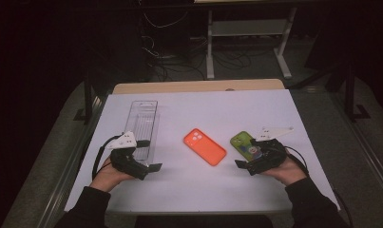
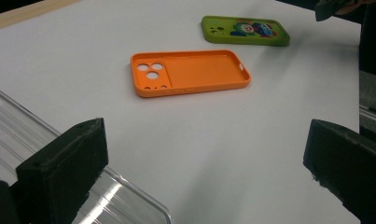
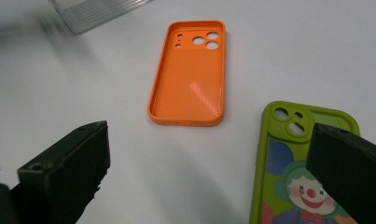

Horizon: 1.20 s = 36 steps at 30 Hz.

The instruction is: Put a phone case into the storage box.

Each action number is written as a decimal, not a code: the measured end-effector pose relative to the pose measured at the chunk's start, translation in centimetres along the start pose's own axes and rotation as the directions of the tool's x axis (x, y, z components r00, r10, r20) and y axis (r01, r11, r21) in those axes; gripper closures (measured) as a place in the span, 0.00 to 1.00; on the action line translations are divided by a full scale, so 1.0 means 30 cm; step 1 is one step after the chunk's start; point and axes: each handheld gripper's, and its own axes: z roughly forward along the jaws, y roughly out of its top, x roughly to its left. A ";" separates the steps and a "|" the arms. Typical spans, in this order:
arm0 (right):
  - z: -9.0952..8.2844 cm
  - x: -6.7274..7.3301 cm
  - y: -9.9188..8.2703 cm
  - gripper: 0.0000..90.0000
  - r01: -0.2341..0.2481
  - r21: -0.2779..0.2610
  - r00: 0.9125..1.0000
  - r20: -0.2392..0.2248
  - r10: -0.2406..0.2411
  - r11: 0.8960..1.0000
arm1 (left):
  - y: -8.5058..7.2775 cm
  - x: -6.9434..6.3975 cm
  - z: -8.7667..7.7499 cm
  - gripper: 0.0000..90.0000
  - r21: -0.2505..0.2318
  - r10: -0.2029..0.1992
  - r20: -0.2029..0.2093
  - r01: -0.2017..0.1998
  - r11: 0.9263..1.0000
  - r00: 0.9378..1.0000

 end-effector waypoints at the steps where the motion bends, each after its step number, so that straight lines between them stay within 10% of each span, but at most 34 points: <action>1: -0.001 -0.001 0.003 0.00 -0.003 -0.001 1.000 0.002 0.003 1.000 | 0.000 0.000 0.000 0.00 -0.002 -0.001 0.000 0.001 1.000 1.000; 36: 0.011 -0.123 0.145 0.00 -0.026 -0.046 0.998 0.052 0.028 0.999 | 0.001 -0.003 0.005 0.00 0.010 0.000 0.001 0.000 1.000 1.000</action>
